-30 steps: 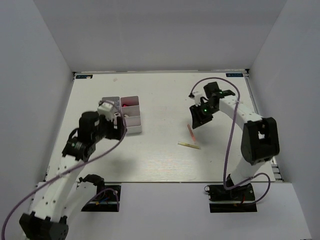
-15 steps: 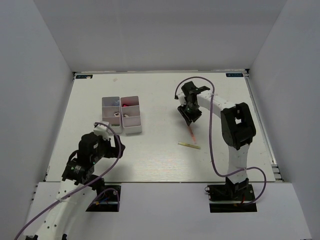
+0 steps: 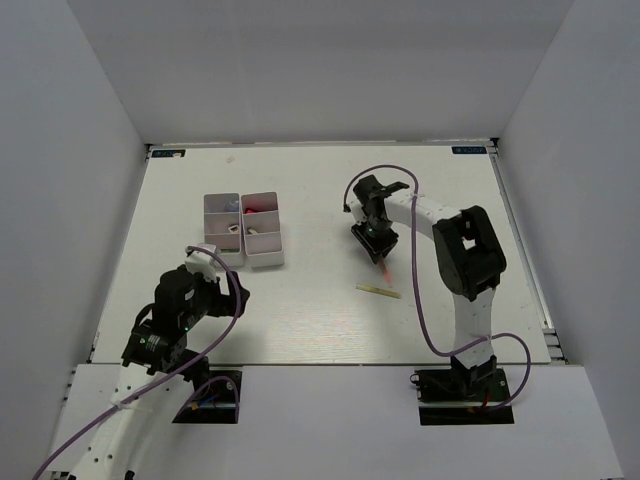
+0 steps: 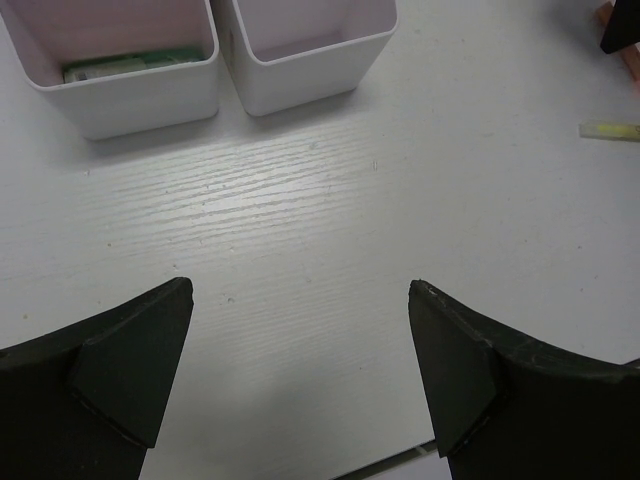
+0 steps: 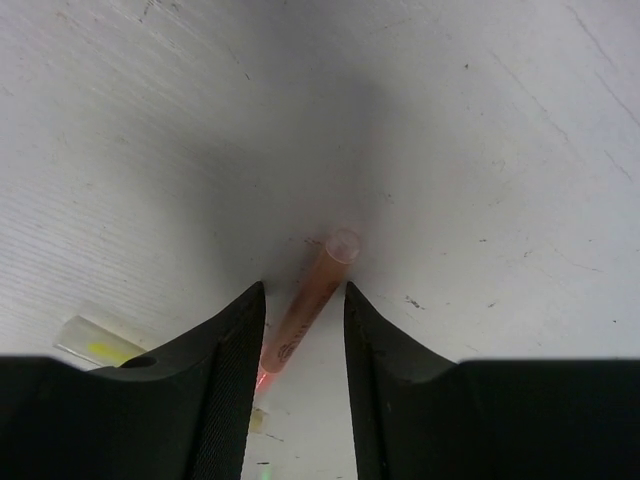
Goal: Sort the stationery into containers
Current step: Grab a piece of stationery with the right arm, then place the stationery into the container
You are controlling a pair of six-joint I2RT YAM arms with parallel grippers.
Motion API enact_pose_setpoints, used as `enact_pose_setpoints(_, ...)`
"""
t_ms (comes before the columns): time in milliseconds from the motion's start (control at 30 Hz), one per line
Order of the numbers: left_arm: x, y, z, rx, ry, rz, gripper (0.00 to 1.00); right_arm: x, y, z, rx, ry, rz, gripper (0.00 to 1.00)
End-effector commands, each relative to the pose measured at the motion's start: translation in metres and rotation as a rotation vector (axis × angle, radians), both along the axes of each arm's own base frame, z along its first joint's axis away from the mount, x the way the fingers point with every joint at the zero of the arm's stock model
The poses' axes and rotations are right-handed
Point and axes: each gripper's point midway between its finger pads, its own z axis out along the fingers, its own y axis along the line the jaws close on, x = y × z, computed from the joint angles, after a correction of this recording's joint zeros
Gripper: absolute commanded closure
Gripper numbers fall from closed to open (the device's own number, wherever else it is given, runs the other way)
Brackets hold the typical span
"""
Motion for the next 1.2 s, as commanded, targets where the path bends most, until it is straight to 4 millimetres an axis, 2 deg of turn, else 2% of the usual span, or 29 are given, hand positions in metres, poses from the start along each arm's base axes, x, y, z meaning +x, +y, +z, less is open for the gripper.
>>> enact_pose_setpoints(0,0.001,0.0,0.013,-0.012,-0.038,0.002,0.01,-0.01,-0.003,-0.017,-0.031,0.049,-0.023,0.61)
enact_pose_setpoints(133,0.001,0.001,0.013,-0.013,-0.047,0.006,0.01,-0.017,-0.012,-0.027,-0.082,0.067,-0.072,0.71)
enact_pose_setpoints(200,0.001,0.001,0.014,-0.012,-0.052,0.007,0.01,-0.023,-0.014,-0.035,-0.093,0.094,-0.088,0.8)
enact_pose_setpoints(300,0.001,0.002,0.016,-0.011,-0.062,0.009,0.01,-0.034,-0.015,-0.041,-0.092,0.135,-0.089,1.0)
enact_pose_setpoints(433,0.001,0.002,0.017,-0.013,-0.066,0.012,0.01,-0.037,0.001,-0.03,-0.006,0.173,-0.081,1.0)
enact_pose_setpoints(500,0.002,0.002,0.017,-0.013,-0.068,0.015,0.01,-0.025,0.024,-0.008,0.097,0.145,-0.036,1.0)
enact_pose_setpoints(533,0.001,0.003,0.017,-0.012,-0.071,0.017,0.01,-0.027,0.032,0.001,0.125,0.156,-0.012,1.0)
enact_pose_setpoints(567,0.001,0.002,0.017,-0.014,-0.071,0.012,0.01,-0.03,0.048,0.014,0.21,0.173,0.037,1.0)
enact_pose_setpoints(600,0.002,0.003,0.016,-0.015,-0.075,0.018,0.01,-0.01,0.068,0.038,0.276,0.105,0.097,1.0)
enact_pose_setpoints(667,0.002,0.002,0.018,-0.016,-0.086,0.014,0.01,-0.018,0.09,0.059,0.346,0.126,0.183,1.0)
enact_pose_setpoints(700,0.002,0.004,0.019,-0.016,-0.089,0.025,0.01,-0.001,0.108,0.088,0.398,0.058,0.24,1.0)
enact_pose_setpoints(767,0.002,0.004,0.019,-0.017,-0.097,0.026,0.01,-0.007,0.13,0.102,0.44,0.056,0.33,1.0)
enact_pose_setpoints(800,0.002,0.006,0.022,-0.016,-0.11,0.032,0.01,0.0,0.139,0.11,0.454,0.029,0.377,1.0)
enact_pose_setpoints(833,0.003,0.006,0.022,-0.015,-0.114,0.035,0.01,-0.001,0.16,0.131,0.5,-0.018,0.437,1.0)
enact_pose_setpoints(867,0.003,0.007,0.021,-0.012,-0.116,0.04,0.01,0.004,0.17,0.144,0.524,-0.068,0.469,1.0)
enact_pose_setpoints(933,0.004,0.01,0.022,-0.009,-0.124,0.054,0.01,-0.01,0.192,0.16,0.576,-0.112,0.59,1.0)
enact_pose_setpoints(967,0.004,0.012,0.025,-0.011,-0.145,0.066,0.01,-0.01,0.2,0.164,0.607,-0.14,0.619,1.0)
enact_pose_setpoints(1000,0.004,0.013,0.024,-0.01,-0.145,0.071,0.01,-0.016,0.213,0.181,0.681,-0.174,0.668,1.0)
enact_pose_setpoints(1033,0.005,0.012,0.025,-0.012,-0.151,0.07,0.01,-0.025,0.223,0.185,0.709,-0.179,0.712,1.0)
enact_pose_setpoints(1067,0.006,0.016,0.027,-0.008,-0.165,0.091,0.01,-0.024,0.231,0.193,0.746,-0.21,0.745,1.0)
enact_pose_setpoints(1100,0.006,0.017,0.027,-0.009,-0.17,0.096,0.01,-0.036,0.245,0.203,0.845,-0.189,0.797,1.0)
enact_pose_setpoints(1167,0.006,0.019,0.027,-0.005,-0.176,0.107,0.01,-0.043,0.256,0.208,0.938,-0.205,0.88,1.0)
